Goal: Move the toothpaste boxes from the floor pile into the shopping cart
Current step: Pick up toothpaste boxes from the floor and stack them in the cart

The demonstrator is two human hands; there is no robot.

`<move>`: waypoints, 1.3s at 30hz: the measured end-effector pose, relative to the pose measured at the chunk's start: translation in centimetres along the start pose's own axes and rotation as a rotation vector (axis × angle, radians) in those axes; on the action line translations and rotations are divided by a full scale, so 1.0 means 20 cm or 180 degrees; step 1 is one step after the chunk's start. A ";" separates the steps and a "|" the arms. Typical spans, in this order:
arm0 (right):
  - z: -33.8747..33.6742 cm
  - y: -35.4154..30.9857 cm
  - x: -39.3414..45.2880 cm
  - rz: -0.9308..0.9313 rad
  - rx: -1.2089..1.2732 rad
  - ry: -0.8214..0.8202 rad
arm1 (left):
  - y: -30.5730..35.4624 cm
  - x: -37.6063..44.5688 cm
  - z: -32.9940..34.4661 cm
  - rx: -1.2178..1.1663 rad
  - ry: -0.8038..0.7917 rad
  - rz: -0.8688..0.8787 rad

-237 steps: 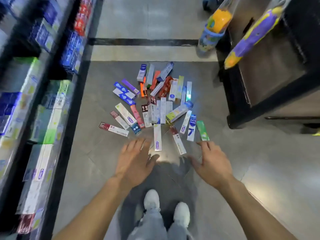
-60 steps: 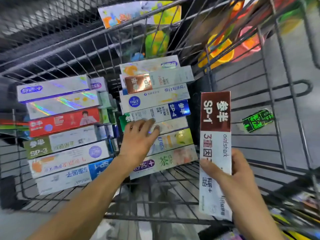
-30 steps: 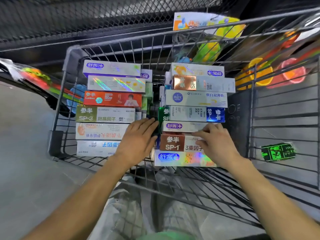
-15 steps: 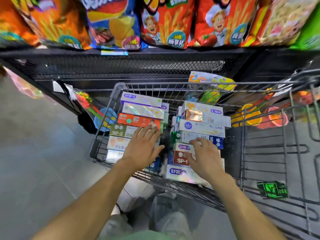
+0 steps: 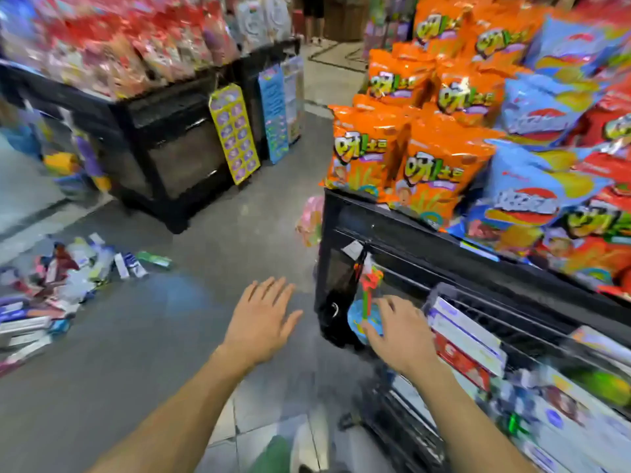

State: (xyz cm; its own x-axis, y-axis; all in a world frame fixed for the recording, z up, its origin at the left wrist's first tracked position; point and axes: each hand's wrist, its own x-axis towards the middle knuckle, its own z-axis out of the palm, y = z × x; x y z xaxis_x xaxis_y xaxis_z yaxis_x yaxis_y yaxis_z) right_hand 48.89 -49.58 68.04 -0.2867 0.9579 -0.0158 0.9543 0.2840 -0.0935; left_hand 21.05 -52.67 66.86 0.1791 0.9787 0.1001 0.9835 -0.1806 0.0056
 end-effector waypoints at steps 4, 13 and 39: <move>-0.01 -0.53 0.35 -0.0721 0.0048 0.0025 | -0.54 -0.24 -0.07 0.0071 0.0078 -0.0934; 0.08 -1.43 0.97 -0.2047 -0.0123 -0.0269 | -1.23 -0.51 -0.09 0.0227 0.0098 -0.2315; 0.48 -3.14 3.13 -0.2638 -0.0429 -0.0965 | -3.36 0.34 0.19 0.0019 -0.0556 -0.3542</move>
State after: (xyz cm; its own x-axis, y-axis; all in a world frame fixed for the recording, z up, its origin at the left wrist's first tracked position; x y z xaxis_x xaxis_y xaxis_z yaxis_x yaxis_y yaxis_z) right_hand -29.75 -7.86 63.38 -0.8808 0.3959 -0.2597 0.4269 0.9012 -0.0743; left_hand -43.78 -33.58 63.44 -0.7976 0.5952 -0.0983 0.5981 0.8014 0.0001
